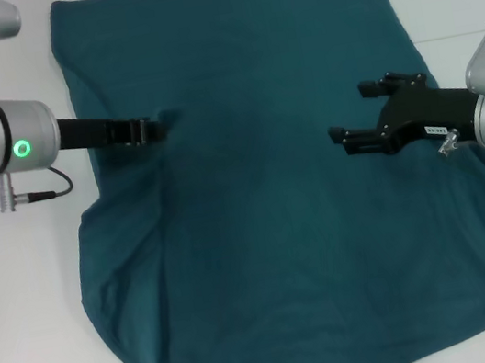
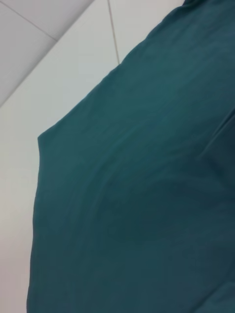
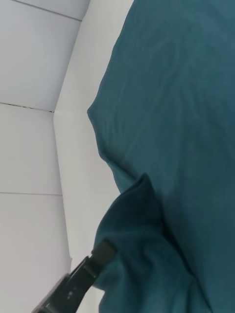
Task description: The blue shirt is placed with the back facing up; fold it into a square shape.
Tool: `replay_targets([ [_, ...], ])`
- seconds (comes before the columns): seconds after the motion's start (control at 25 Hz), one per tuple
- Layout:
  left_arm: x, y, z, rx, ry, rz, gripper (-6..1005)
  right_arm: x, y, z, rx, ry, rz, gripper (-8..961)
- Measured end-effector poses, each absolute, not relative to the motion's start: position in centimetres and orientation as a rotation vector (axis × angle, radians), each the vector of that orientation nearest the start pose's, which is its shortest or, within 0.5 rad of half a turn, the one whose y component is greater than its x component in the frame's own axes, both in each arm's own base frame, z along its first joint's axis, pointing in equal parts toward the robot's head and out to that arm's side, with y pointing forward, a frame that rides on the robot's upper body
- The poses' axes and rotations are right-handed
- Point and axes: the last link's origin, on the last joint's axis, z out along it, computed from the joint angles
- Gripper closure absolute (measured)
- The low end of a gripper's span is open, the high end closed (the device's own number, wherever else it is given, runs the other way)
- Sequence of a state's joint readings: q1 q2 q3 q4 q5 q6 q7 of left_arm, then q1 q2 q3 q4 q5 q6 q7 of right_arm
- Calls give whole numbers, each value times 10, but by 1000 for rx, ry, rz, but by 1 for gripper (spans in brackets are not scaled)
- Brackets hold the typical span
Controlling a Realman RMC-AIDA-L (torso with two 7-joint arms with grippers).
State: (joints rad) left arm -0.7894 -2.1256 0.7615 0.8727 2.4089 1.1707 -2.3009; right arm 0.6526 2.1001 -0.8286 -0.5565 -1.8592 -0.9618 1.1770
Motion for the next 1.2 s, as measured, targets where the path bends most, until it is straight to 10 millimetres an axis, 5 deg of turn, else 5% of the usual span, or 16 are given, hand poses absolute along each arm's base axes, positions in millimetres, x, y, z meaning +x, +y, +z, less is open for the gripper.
replay_targets([
  [0.44,-200,425,-15,-2330,-1306,-589,944,254,408,-23,-2424,408,366,53],
  [0.96,-214,420,-35,-2294,-1321,-588,936,257,406,-25,-2426,423,364,54],
  [1.2,-239,414,-27,-2214,-1357,-590,635,255,405,-26,-2437,422,376,53],
])
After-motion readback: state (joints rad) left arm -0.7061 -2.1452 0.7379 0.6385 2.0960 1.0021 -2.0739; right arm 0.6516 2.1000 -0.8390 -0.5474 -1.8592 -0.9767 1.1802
